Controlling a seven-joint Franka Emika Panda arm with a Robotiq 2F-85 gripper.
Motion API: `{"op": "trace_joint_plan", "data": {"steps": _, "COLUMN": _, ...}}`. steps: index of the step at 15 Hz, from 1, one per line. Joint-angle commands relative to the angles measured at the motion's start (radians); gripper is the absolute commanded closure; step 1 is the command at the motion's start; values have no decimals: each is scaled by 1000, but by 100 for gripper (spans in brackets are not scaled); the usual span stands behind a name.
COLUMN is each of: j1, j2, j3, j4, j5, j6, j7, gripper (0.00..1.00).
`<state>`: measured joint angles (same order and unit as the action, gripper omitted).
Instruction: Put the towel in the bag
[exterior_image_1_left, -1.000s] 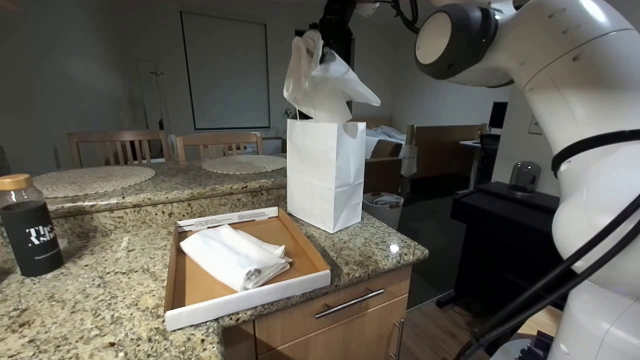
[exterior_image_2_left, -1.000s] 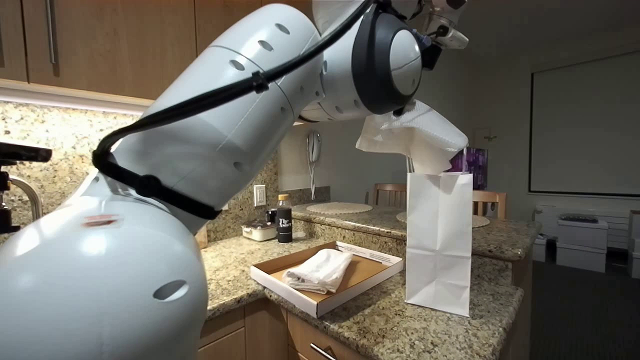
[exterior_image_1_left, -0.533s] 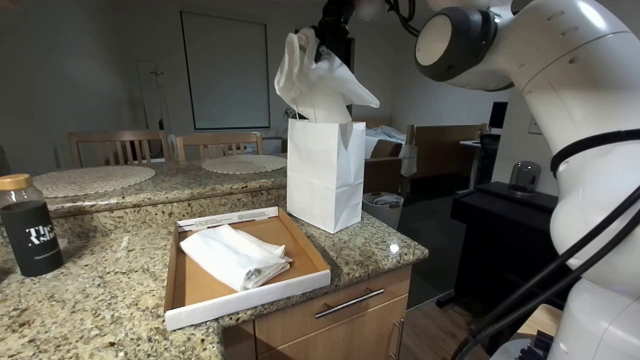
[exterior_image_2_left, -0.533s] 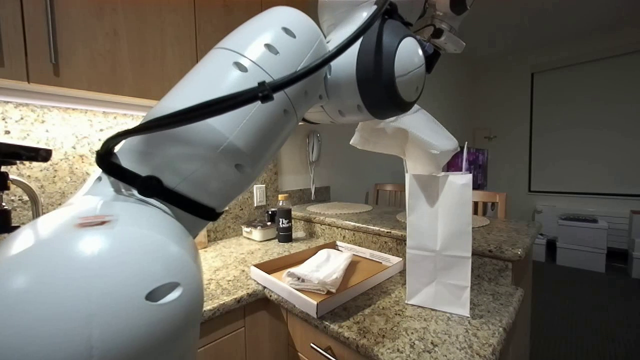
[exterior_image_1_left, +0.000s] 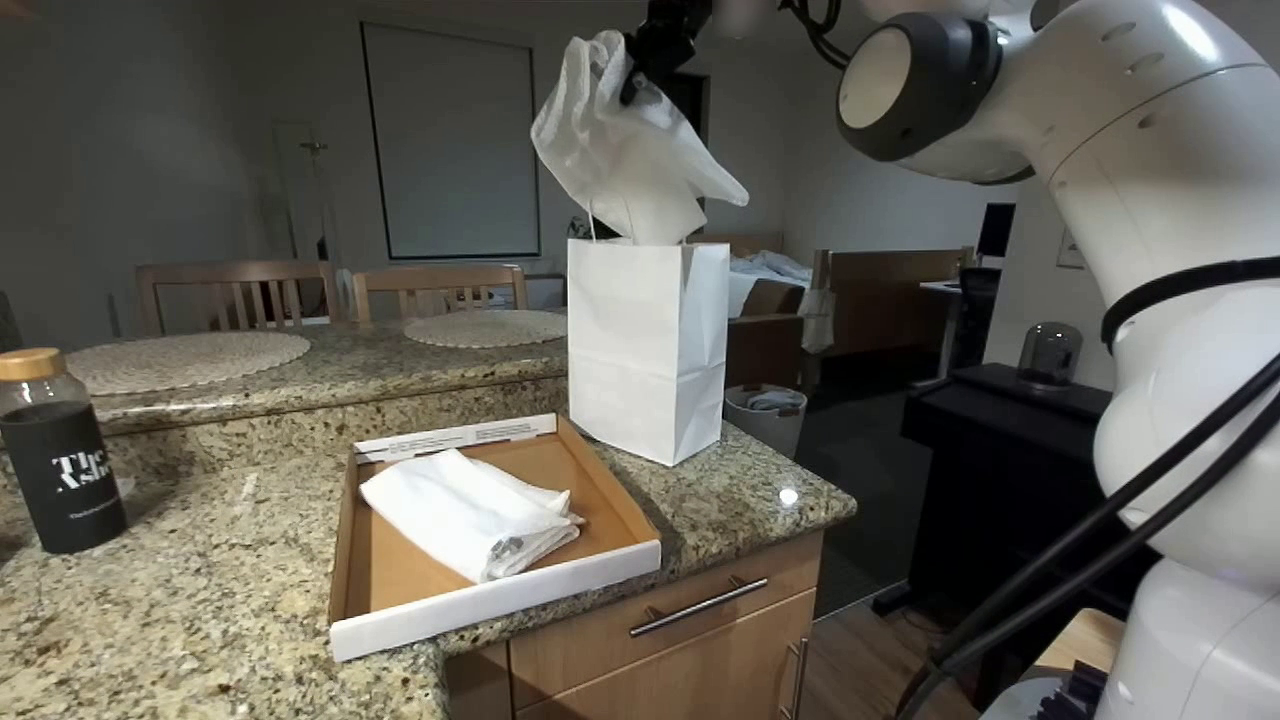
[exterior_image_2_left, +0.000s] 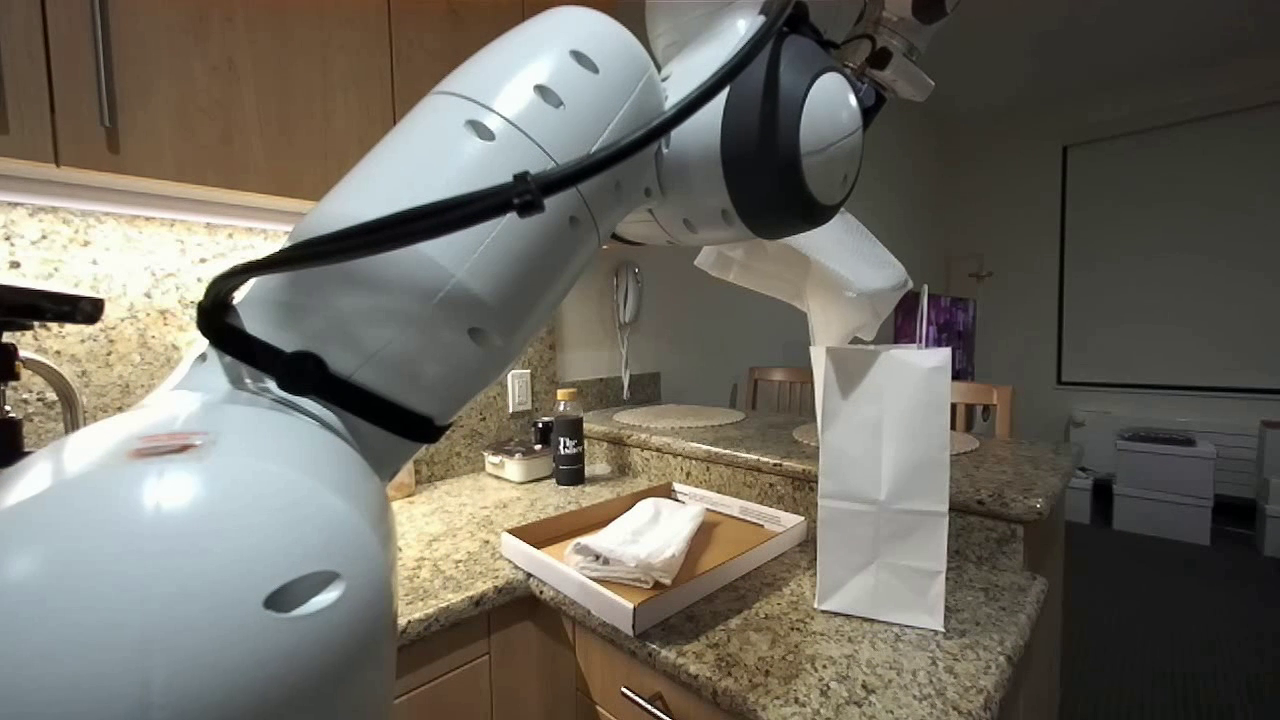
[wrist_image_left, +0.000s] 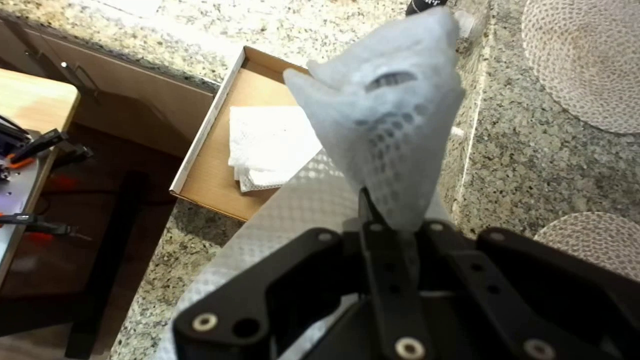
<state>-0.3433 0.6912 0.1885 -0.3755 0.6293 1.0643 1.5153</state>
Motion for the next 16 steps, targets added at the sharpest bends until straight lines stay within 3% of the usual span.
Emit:
{"op": "trace_joint_plan", "data": {"steps": 1, "j1": -1, "j2": -5, "j3": -2, "j4": -10, "j5": 0, "j6": 5, "j7": -4, "gripper": 91}}
{"op": "trace_joint_plan", "data": {"steps": 8, "j1": -5, "j2": 0, "j3": 0, "j4": -15, "j5": 9, "j6": 4, "j7": 7, "gripper": 93}}
{"op": "trace_joint_plan", "data": {"steps": 16, "j1": -100, "j2": 63, "j3": 52, "j4": -29, "j5": 133, "j6": -1, "j7": 32, "gripper": 93}}
